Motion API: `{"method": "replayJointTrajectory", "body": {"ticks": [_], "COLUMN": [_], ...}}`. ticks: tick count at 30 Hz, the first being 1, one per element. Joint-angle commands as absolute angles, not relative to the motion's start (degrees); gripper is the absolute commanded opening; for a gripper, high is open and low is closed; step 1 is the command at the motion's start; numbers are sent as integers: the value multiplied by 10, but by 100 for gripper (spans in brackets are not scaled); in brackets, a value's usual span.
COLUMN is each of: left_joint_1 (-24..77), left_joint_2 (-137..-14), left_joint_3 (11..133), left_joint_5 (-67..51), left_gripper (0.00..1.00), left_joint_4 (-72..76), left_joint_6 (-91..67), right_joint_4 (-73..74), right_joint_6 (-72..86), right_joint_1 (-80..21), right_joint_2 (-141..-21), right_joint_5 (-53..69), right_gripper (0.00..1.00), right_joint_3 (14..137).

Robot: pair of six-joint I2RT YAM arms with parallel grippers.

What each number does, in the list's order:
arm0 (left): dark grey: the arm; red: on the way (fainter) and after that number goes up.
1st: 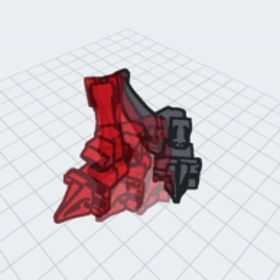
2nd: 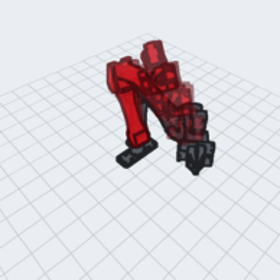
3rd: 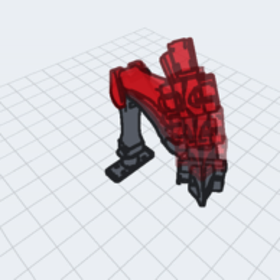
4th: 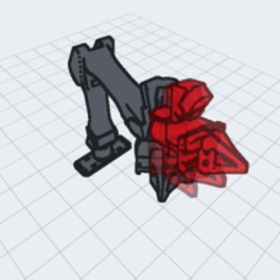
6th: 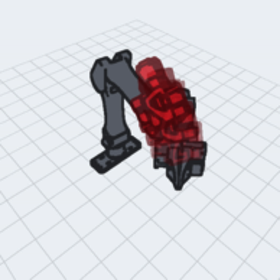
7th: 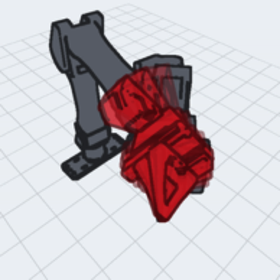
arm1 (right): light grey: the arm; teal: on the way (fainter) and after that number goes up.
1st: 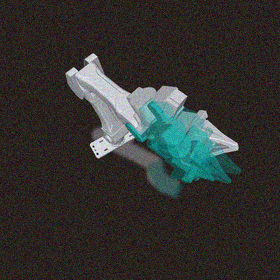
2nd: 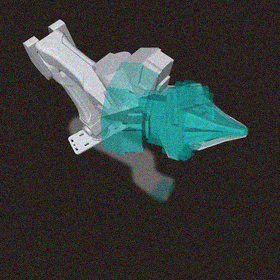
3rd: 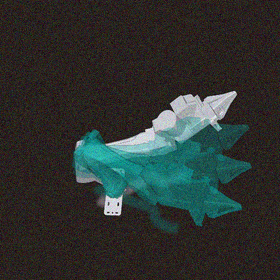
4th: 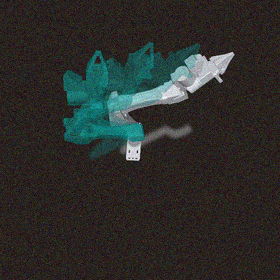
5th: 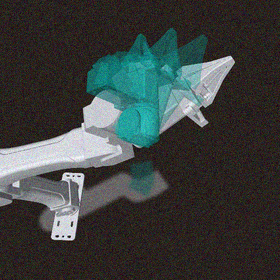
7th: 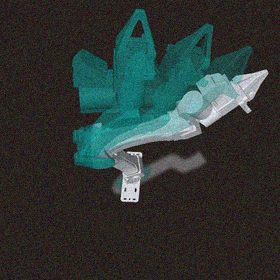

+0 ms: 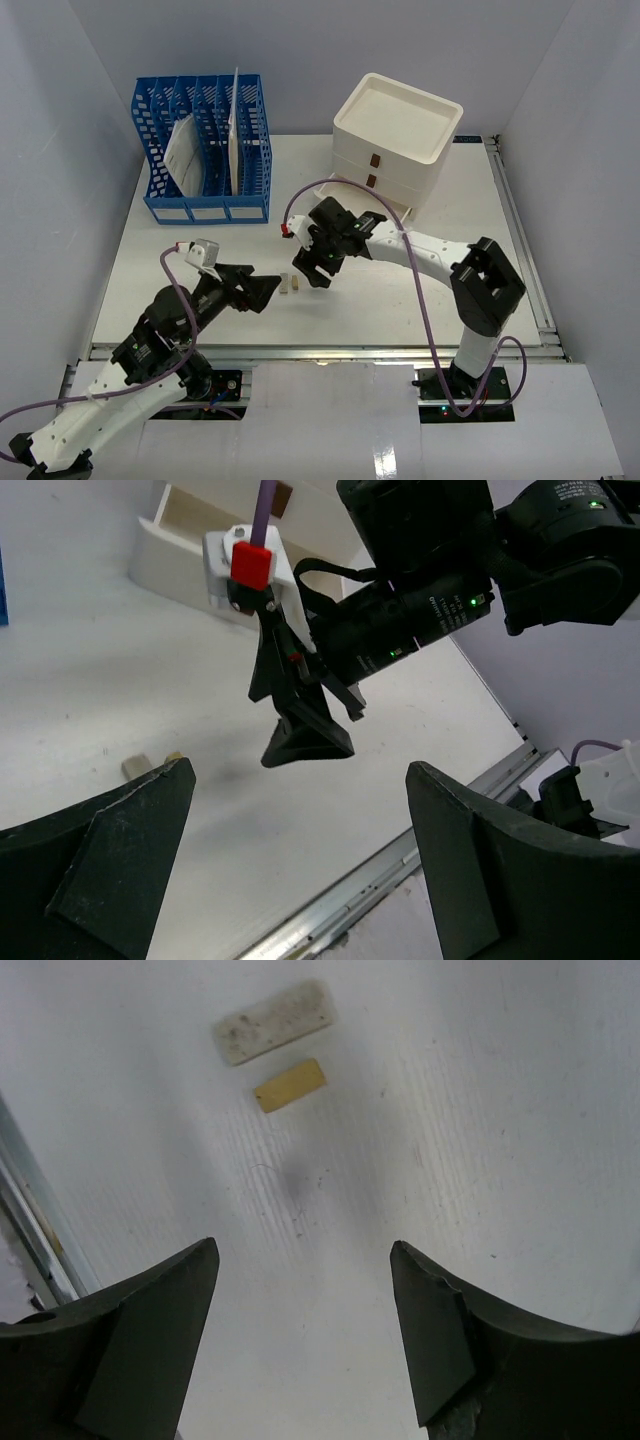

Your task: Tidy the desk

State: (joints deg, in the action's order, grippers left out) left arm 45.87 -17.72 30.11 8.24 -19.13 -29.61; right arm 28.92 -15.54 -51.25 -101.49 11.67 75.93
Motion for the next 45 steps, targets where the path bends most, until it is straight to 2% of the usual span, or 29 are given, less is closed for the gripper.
{"method": "replayJointTrajectory", "body": {"ticks": [1,11,14,19,23,32,41,45], "left_joint_1": [457,457,458,458,458,458,457,457], "left_joint_2": [-153,-163,-157,-147,-154,-287,-376,-454], "left_joint_3": [276,290,290,289,282,234,204,222], "left_joint_5": [134,187,192,196,204,213,232,232], "left_gripper": [98,98,98,98,96,96,91,90], "left_joint_4": [-308,-352,-356,-362,-364,-353,-244,-204], "left_joint_6": [-438,-476,-480,-488,-501,-586,-600,-616], "right_joint_4": [239,260,262,263,259,260,264,258], "right_joint_6": [0,94,96,91,70,-21,-182,-210], "right_joint_1": [-545,-572,-577,-577,-577,-577,-515,-461], "right_joint_2": [-1055,-1183,-1197,-1203,-1196,-1148,-1025,-1004], "right_joint_5": [37,69,39,-4,-32,-33,-8,-54], "right_gripper": [78,71,61,53,37,10,8,8], "right_joint_3": [792,887,895,887,878,867,820,826]}}
